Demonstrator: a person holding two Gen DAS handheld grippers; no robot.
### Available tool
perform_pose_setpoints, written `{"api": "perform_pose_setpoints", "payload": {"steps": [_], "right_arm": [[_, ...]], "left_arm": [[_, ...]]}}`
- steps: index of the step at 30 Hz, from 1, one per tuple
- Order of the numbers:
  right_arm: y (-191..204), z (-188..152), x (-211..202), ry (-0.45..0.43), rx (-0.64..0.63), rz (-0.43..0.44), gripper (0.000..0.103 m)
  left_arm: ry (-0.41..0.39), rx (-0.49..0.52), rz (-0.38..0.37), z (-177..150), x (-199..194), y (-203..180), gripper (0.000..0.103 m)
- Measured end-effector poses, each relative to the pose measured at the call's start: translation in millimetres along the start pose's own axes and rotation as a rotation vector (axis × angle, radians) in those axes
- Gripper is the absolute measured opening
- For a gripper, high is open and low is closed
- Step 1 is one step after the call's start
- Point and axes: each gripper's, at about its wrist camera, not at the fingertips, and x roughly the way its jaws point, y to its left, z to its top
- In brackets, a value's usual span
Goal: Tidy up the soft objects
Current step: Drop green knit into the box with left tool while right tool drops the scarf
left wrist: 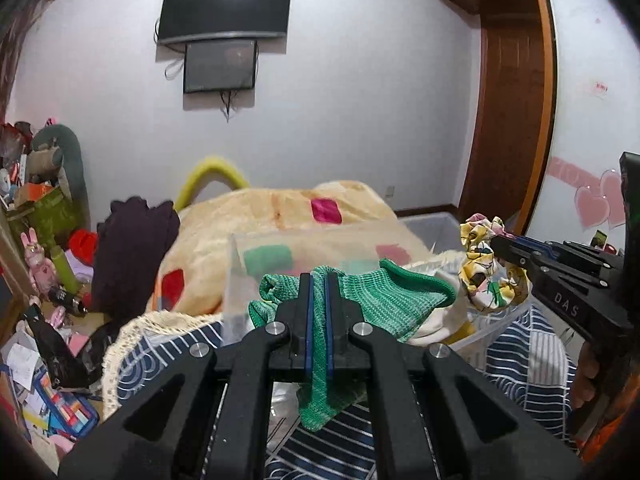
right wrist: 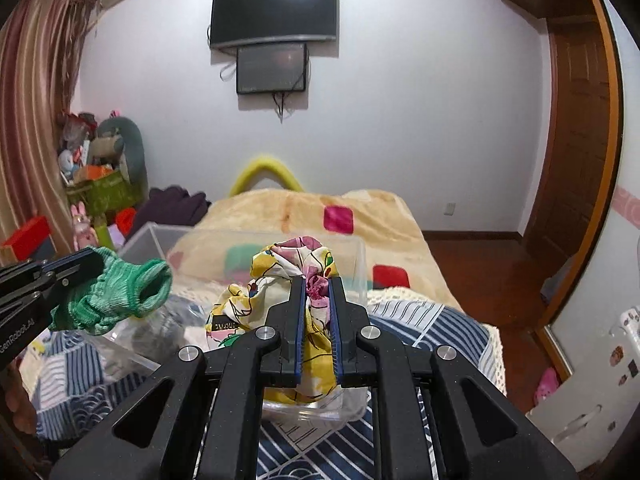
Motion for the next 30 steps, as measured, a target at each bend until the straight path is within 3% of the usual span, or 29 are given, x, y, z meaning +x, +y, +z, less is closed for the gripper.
{"api": "perform_pose_setpoints", "payload": {"steps": [5, 11, 13, 20, 22, 30], "right_arm": [[6.2, -13.3, 17.2, 0.07, -0.035, -0.006, 0.011], [4.8, -19.1, 12.5, 0.096, -0.074, -0.01, 0.018], [0.5, -17.7, 9.3, 0.094, -0.07, -0.006, 0.033], [-8.2, -11.5, -24.1, 0.017, -0.044, 0.0, 0.046], [-7.3, -9.1, -31.7, -0.004, -0.044, 0.01, 0.057], [5.2, -21.4, -57.9, -0.02, -0.08, 0.093, 0.057]], "left_arm": [[0.056, 0.015, 0.046, -17.7, 26.1, -3.2, 0.004], [0.076, 0.021, 0.035, -19.7, 26.6, -3.7, 0.008], [0.087, 0.012, 0.026, -18.7, 24.7, -2.8, 0.013], [0.074, -0.01, -0.017, -13.5, 0.8, 3.4, 0.04], [0.057, -0.007, -0.022, -11.8, -10.5, 2.9, 0.045], [-0.002, 0.016, -0.001, -19.0, -54.2, -0.7, 0.09]]}}
